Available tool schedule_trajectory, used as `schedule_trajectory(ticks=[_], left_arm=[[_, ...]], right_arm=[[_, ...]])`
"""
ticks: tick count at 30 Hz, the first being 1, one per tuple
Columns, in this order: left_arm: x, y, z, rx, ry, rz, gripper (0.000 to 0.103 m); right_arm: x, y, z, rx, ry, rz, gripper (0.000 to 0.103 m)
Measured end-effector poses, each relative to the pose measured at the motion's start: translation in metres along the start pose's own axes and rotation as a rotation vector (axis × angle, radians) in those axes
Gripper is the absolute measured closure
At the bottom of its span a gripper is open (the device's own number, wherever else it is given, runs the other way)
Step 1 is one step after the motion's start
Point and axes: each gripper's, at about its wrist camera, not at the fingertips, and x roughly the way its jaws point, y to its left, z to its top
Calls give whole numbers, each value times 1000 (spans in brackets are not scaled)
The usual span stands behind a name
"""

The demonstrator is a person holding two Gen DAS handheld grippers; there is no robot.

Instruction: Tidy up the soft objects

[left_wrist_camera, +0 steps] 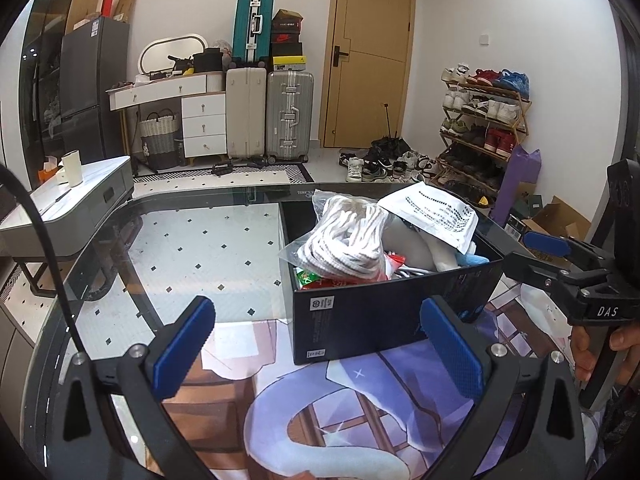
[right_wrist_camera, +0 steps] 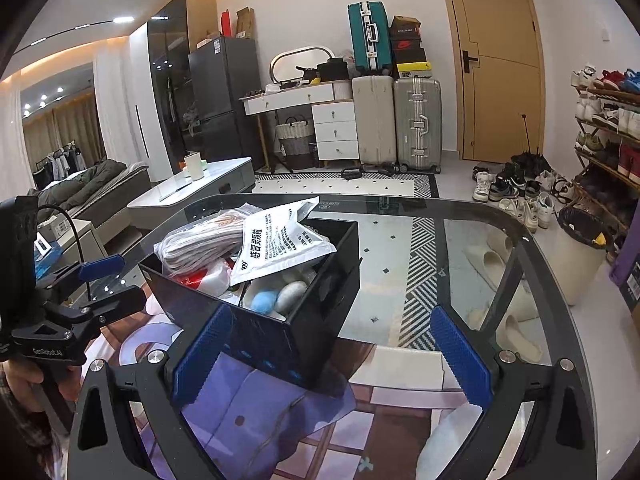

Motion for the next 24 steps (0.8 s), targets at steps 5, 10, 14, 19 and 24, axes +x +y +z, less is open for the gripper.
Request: schedule_trajectory(ticks=[5,10,14,19,24], left_arm=[[-1,2,-1,-6,-7,1,0],[-1,1,-2,5,-11,7,0],[-1,-1,-4,12,-14,14,0],[-1,-8,-3,40,-22,23,0],[-4,-12,-3,59,-35,28,0]], right_arm=[[0,-1,-1,9,-8,-2,2],[-1,-2,-2,2,-12,-5,2],[-2,-2,-3,1,-14,-1,1],[-1,-3,-2,-4,-11,-5,1],[2,-1,-2,-17,-4,-11,1]])
